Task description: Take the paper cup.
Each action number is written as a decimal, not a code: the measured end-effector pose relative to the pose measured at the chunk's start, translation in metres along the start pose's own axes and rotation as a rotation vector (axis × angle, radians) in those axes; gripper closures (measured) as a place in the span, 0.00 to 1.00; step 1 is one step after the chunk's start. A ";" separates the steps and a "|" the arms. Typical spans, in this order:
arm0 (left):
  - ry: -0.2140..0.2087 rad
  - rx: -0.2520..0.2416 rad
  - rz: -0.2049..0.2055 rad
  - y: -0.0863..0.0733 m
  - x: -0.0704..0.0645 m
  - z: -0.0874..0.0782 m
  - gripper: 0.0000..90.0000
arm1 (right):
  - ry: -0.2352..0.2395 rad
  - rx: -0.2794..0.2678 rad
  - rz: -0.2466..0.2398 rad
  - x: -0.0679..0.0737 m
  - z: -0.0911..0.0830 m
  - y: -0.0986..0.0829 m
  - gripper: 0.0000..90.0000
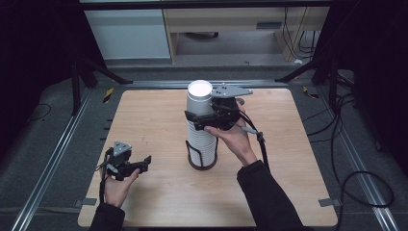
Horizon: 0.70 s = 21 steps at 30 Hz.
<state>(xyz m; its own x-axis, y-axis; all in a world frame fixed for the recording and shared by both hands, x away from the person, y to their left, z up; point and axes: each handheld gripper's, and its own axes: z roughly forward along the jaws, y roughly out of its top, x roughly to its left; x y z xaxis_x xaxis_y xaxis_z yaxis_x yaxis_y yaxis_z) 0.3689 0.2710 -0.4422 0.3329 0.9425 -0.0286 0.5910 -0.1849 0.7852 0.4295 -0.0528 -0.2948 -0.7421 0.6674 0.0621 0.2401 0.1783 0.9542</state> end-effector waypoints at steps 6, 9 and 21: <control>0.002 0.003 -0.001 0.000 0.001 0.000 0.20 | -0.002 0.009 -0.007 0.000 0.001 -0.001 0.13; 0.002 0.003 -0.001 0.000 0.001 0.001 0.20 | -0.006 0.013 -0.013 0.000 0.001 0.000 0.13; 0.004 0.007 -0.005 -0.001 0.002 0.001 0.20 | -0.012 0.030 -0.025 0.001 -0.001 0.003 0.15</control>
<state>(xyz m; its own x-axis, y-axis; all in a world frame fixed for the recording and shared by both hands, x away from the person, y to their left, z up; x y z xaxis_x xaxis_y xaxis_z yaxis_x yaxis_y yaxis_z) 0.3698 0.2728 -0.4434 0.3268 0.9446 -0.0304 0.5981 -0.1818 0.7806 0.4291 -0.0525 -0.2915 -0.7403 0.6714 0.0348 0.2408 0.2165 0.9461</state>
